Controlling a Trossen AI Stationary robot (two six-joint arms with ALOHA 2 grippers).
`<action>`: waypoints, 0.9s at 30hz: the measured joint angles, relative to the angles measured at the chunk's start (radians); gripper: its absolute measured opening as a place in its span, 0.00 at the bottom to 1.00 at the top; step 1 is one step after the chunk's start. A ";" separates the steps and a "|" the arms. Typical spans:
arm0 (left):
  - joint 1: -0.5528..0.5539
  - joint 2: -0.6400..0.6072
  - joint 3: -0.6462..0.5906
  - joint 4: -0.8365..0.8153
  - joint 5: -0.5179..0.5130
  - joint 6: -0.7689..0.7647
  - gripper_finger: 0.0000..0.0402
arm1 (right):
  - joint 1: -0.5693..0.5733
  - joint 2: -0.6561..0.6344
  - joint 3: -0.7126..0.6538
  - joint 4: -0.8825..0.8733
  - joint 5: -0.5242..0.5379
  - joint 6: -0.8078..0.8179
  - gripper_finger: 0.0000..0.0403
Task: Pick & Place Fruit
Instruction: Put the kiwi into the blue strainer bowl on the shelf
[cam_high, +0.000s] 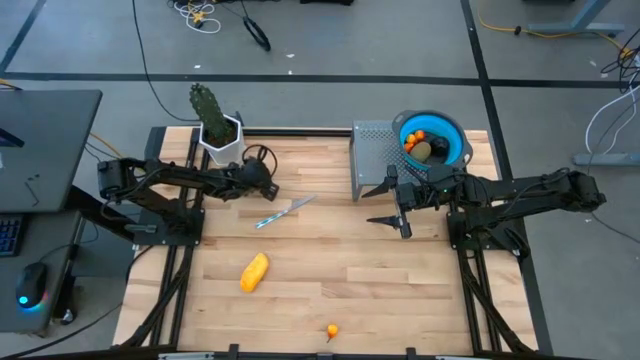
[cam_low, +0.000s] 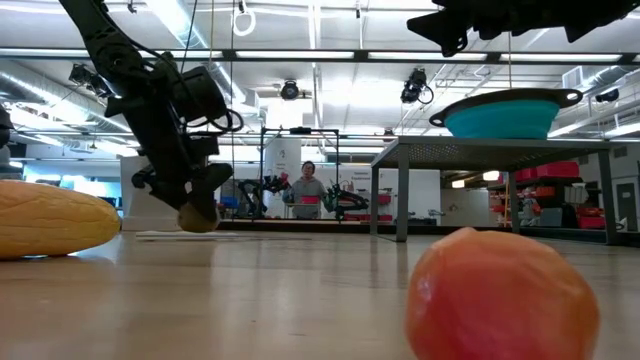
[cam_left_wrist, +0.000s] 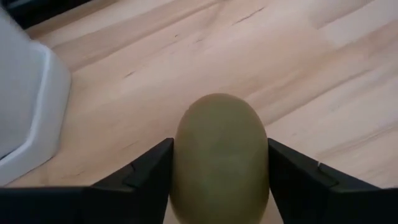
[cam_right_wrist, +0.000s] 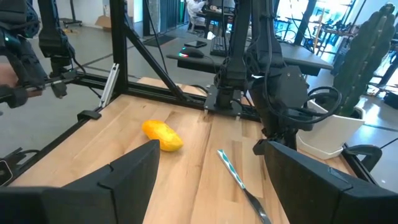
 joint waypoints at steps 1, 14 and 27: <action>-0.001 0.000 0.000 0.026 0.017 0.011 0.59 | 0.000 0.000 0.000 0.000 0.000 0.000 0.75; -0.085 -0.045 0.000 0.569 0.475 0.091 0.59 | -0.001 0.006 0.000 0.010 -0.002 -0.084 0.75; -0.289 -0.031 0.062 0.832 0.469 0.117 0.60 | 0.110 0.235 0.000 0.298 0.152 -0.314 0.75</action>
